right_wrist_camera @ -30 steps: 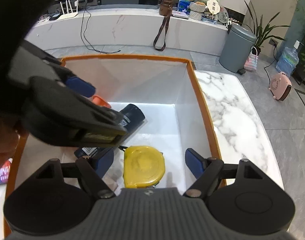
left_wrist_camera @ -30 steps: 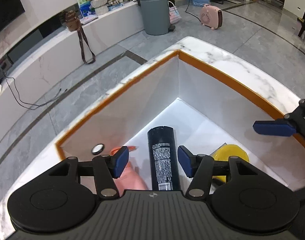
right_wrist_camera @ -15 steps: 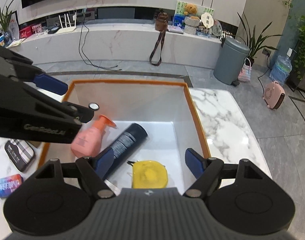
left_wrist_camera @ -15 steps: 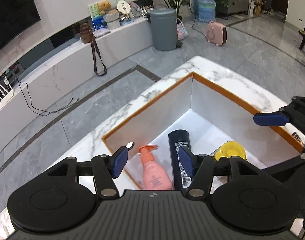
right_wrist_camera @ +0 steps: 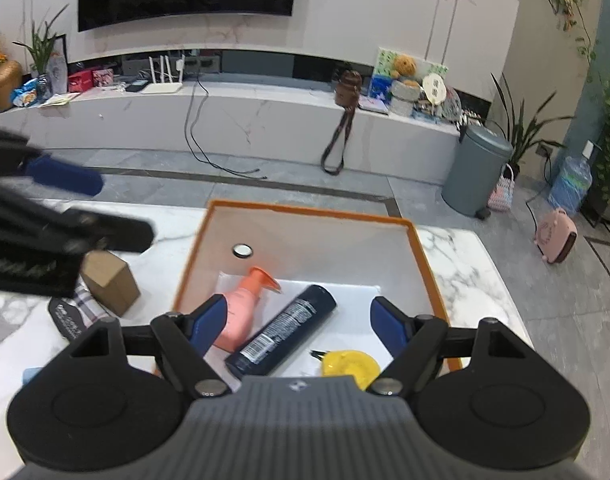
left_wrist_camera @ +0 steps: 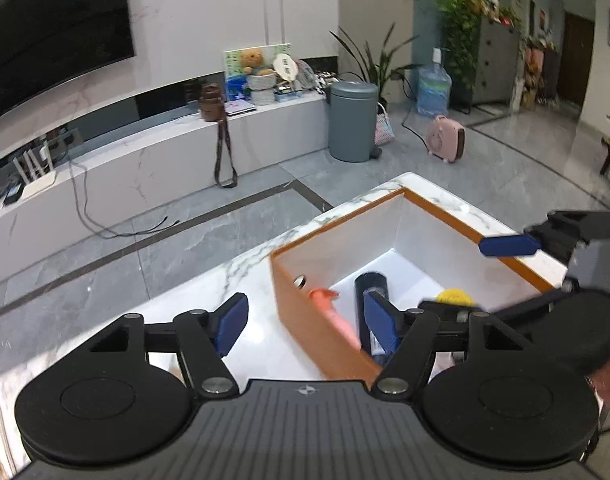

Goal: Organize rigid objects
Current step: 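Move both open tools back from the box toward the remaining items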

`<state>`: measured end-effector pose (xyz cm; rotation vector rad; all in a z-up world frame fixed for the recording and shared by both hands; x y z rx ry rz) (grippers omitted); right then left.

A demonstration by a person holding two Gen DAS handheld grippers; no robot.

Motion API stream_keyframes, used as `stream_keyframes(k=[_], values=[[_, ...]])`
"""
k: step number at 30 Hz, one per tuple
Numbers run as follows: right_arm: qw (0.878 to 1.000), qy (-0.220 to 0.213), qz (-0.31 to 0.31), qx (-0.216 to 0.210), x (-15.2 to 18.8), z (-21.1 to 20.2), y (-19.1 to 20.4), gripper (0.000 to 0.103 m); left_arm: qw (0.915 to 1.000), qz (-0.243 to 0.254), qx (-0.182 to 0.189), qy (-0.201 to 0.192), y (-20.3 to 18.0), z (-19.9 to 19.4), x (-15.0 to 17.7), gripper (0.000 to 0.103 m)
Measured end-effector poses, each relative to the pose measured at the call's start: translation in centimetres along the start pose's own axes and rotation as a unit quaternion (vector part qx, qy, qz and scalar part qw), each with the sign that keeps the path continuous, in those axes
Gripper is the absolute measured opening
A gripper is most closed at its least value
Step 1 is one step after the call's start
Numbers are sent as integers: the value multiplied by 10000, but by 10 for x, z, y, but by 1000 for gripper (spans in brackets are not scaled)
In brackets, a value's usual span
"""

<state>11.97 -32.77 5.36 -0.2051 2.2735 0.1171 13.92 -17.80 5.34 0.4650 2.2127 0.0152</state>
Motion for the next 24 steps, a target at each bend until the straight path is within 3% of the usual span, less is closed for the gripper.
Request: stream_keyframes(k=[11, 24], values=[[9970, -214, -650, -361, 8, -16, 69, 81, 9989, -386, -186, 193, 46, -32, 71, 81], [9858, 194, -1409, -897, 42, 6, 148, 82, 9932, -801, -615, 575, 102, -49, 151, 84]])
Point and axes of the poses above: each gripper's, at about its wrist camera, not at the fingertips, and z roughly the way its jaws point, y to its left, x to its underside, the point moved 2 cm from there along z, roughly the way its jaws point, and after that the axes turned 12 degrees about -x, right-handed, at the moved point
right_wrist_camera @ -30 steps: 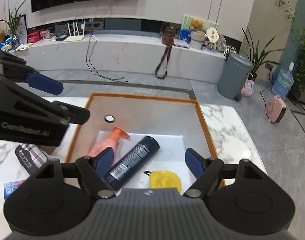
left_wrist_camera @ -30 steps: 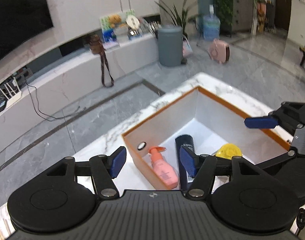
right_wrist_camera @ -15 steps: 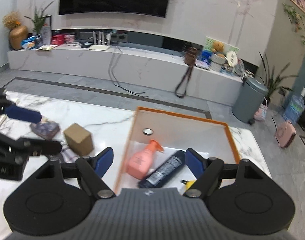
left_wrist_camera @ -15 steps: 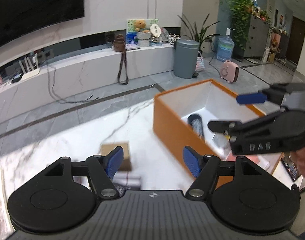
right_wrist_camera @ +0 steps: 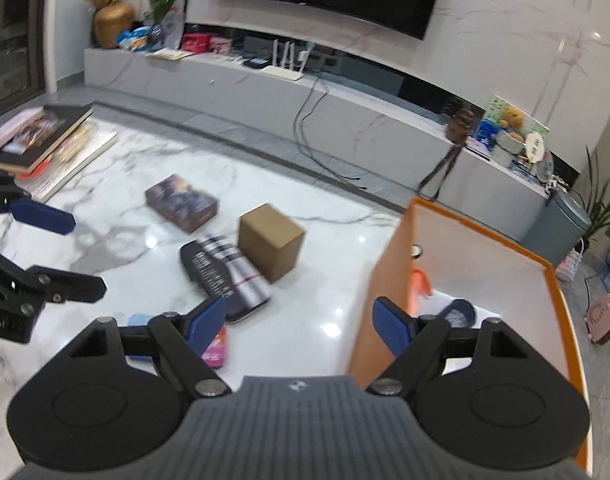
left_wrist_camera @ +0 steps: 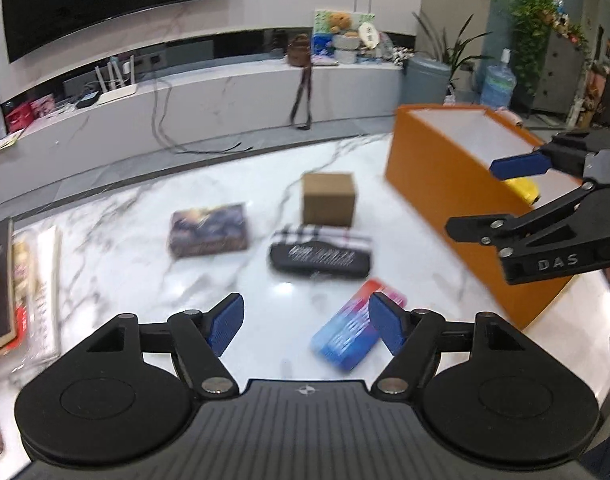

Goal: Organize rigid objects
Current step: 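Move both open tools back from the box toward the remaining items, then grasp the colourful tin with the right gripper while the left grasps the picture box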

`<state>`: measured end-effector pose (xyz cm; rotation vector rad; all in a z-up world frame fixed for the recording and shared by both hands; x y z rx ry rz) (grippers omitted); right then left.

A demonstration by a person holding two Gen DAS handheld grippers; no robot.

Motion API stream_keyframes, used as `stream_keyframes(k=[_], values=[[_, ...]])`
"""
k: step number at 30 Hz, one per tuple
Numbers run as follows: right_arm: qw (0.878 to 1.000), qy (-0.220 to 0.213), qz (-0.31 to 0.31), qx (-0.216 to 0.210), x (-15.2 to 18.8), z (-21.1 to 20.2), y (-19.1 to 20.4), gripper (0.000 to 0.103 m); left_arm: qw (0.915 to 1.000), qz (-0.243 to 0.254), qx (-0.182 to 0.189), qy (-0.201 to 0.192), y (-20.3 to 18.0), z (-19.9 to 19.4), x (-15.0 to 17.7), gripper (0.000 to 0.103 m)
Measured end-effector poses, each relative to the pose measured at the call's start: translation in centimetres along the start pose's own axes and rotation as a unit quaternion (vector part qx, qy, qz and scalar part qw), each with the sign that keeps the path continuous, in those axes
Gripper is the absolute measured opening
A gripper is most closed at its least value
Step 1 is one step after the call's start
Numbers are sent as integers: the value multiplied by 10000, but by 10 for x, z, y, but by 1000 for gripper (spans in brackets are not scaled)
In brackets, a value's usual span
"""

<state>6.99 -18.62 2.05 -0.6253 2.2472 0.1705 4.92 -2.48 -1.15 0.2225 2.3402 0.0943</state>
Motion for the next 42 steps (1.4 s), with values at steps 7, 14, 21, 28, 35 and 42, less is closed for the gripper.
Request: stream_keyframes(k=[7, 14, 21, 28, 35, 42], values=[[9995, 216, -160, -135, 5, 20, 20, 82, 10000, 66, -26, 38, 20, 8, 21, 85], [9980, 500, -318, -231, 12, 39, 28, 82, 9999, 86, -53, 38, 35, 28, 23, 85], [9830, 869, -1341, -906, 26, 52, 49, 82, 9997, -204, 7, 145, 55, 45, 31, 85], [9708, 897, -2006, -963, 32, 71, 67, 81, 9994, -300, 37, 139, 65, 46, 33, 85], [9426, 832, -2882, -1469, 35, 84, 85, 69, 9995, -271, 167, 72, 66, 41, 30, 85], [9378, 665, -2934, -1734, 31, 101, 83, 72, 9990, -350, 280, -5, 70, 33, 28, 85]])
Point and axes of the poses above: each gripper's, at about its wrist camera, not at the fingertips, and z roughly the way its jaws point, y to its left, x to its underside, the point moved 2 cm from there along z, roughly the way its jaws point, and after that the axes turned 12 degrees about -x, right-handed, at the moved point
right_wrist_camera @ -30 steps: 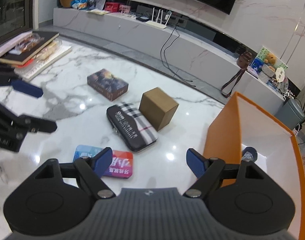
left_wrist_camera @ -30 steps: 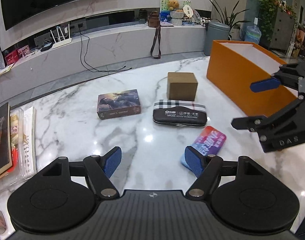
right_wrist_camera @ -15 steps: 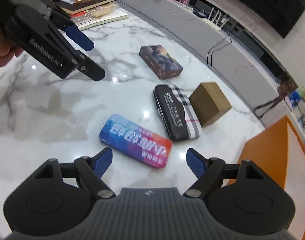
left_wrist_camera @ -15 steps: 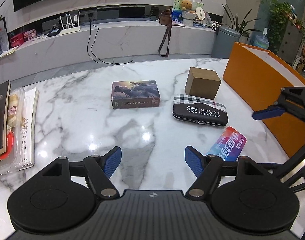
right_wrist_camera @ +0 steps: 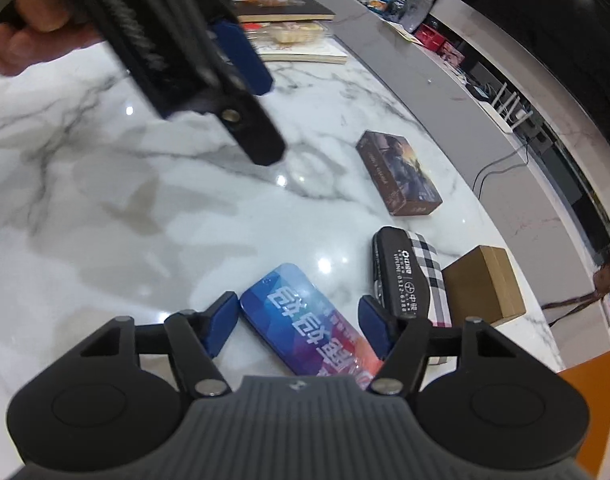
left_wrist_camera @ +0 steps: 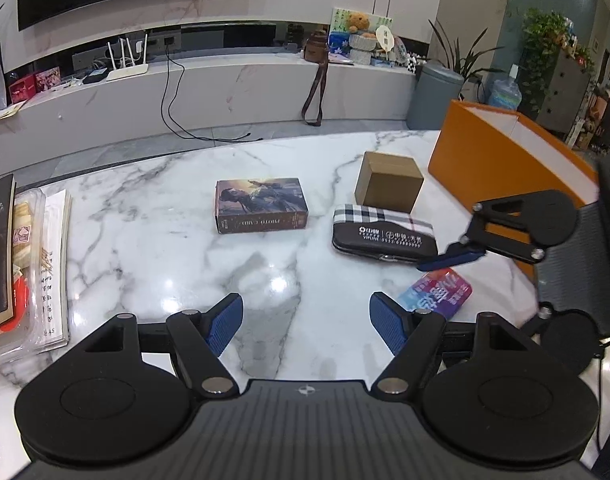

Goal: Organize rigid objects
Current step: 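Grasp the colourful tin with the right gripper while the left grasps the picture box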

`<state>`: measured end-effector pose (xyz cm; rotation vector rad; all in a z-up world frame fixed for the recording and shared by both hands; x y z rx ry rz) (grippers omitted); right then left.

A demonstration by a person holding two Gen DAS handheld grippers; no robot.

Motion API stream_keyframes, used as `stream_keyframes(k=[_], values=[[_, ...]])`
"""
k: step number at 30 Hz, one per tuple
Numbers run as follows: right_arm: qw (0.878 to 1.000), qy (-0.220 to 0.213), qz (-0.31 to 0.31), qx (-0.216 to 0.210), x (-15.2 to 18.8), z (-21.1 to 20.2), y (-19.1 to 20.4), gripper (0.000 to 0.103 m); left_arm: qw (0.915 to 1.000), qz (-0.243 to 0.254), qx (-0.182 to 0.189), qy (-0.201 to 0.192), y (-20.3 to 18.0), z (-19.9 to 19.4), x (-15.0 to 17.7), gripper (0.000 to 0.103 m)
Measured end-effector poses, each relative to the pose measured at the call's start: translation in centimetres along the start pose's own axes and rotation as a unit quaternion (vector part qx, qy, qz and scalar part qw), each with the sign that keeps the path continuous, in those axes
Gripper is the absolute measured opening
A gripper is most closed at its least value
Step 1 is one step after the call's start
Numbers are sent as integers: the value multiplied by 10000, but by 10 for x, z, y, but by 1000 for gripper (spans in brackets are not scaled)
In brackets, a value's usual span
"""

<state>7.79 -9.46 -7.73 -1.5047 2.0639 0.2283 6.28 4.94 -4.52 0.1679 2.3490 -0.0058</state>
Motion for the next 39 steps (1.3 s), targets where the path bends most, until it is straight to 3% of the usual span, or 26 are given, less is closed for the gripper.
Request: stream_keyframes(k=[3, 6, 9, 11, 14, 16, 20, 25, 31, 35, 39], values=[[9982, -58, 579, -151, -1, 4, -16, 74, 10000, -29, 19, 8, 3, 0, 0, 85], [9854, 19, 1633, -474, 1, 9, -40, 75, 10000, -48, -11, 81, 5, 2, 1, 85], [9729, 126, 2208, -680, 7, 8, -49, 67, 9999, -74, -23, 93, 8, 2, 1, 85], [9696, 227, 2357, -608, 8, 5, -47, 63, 9999, -87, -15, 73, 8, 1, 0, 85], [9650, 352, 2508, -680, 9, 0, -44, 65, 10000, -86, 26, 39, 6, 0, -3, 85], [9668, 373, 2380, -855, 13, -3, -38, 80, 10000, -51, 63, 15, 3, -1, -4, 85], [9708, 451, 2190, -867, 22, -8, -35, 83, 9999, 71, 70, 31, -3, 0, -2, 86], [9702, 365, 2284, -728, 24, -14, -35, 56, 9999, 51, 25, 89, -1, 4, 0, 86], [9593, 302, 2787, -332, 29, -23, -28, 50, 10000, 35, -46, 14, 0, 11, -4, 85], [9585, 277, 2823, -279, 32, -26, -20, 50, 9959, 850, -192, -257, -3, 26, -20, 86], [9587, 281, 2812, -312, 38, -30, -21, 50, 9797, 1959, 2, -421, -2, 55, -51, 86]])
Point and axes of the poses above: each gripper's, at about its wrist camera, not at the fingertips, and z roughly the way its jaws point, y to its left, x to its underside, the point moved 2 cm from there along z, roughly the way its jaws point, and after that the axes turned 12 degrees about -x, right-handed, at the moved point
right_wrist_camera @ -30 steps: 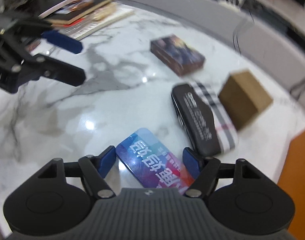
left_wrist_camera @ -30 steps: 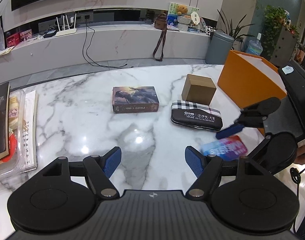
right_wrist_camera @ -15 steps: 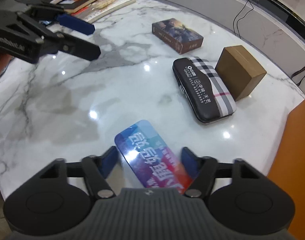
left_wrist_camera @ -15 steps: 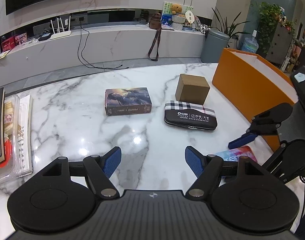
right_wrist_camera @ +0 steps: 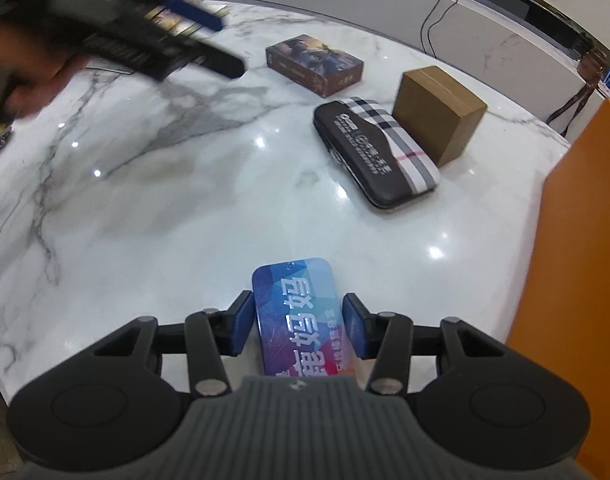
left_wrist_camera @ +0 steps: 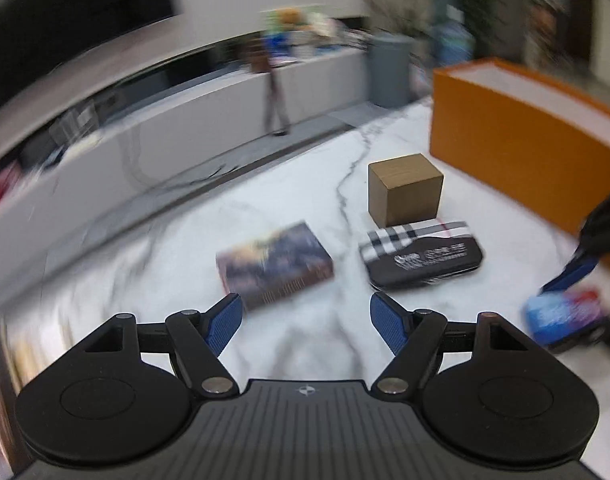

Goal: Organize rigid objects
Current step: 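Grasp the colourful tin with the right gripper while the left grasps the picture box, then lift and carry the colourful tin and picture box over the orange box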

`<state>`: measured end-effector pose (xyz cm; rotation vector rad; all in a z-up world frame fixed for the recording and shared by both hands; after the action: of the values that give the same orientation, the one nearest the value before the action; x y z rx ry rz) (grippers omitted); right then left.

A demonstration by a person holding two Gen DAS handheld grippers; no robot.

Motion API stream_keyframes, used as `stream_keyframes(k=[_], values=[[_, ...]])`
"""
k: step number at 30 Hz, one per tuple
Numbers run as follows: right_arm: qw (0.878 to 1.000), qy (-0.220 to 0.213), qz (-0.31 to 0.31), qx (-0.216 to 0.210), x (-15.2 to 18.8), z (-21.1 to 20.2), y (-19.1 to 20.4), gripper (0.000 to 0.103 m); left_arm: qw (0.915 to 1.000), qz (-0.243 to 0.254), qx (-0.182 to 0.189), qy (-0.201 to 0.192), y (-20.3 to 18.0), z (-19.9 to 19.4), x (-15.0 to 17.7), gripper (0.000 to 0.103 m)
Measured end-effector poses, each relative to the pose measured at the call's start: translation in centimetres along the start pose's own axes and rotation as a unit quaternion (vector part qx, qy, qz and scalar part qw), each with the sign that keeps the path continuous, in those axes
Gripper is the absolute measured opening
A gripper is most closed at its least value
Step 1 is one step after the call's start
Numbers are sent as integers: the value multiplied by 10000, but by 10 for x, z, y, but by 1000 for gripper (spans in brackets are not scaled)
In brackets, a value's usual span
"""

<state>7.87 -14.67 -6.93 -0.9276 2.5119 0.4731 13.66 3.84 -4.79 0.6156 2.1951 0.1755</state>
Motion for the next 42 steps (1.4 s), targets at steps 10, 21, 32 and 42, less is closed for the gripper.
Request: stream_keyframes(k=[10, 21, 32, 42], values=[[10000, -46, 17, -12, 6, -4, -7, 50, 9582, 2748, 661, -438, -4, 61, -31, 86], [10000, -45, -9, -74, 6, -4, -9, 50, 9548, 2460, 1537, 658, 12, 118, -35, 102], [10000, -58, -1, -38, 6, -3, -9, 50, 9844, 905, 1329, 721, 9, 100, -19, 78], [9998, -176, 69, -14, 12, -6, -7, 49, 9936, -400, 416, 974, -48, 5, 36, 69]])
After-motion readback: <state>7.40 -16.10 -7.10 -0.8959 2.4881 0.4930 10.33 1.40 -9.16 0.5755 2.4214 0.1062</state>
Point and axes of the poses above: each gripper's, at about its wrist camera, not at the fingertips, and z roughly the way its jaws point, y to its left, x to its underside, the point moved 2 cm from there along z, roughly the way its jaws point, and after that the axes turned 12 degrees about -x, right-handed, at the moved point
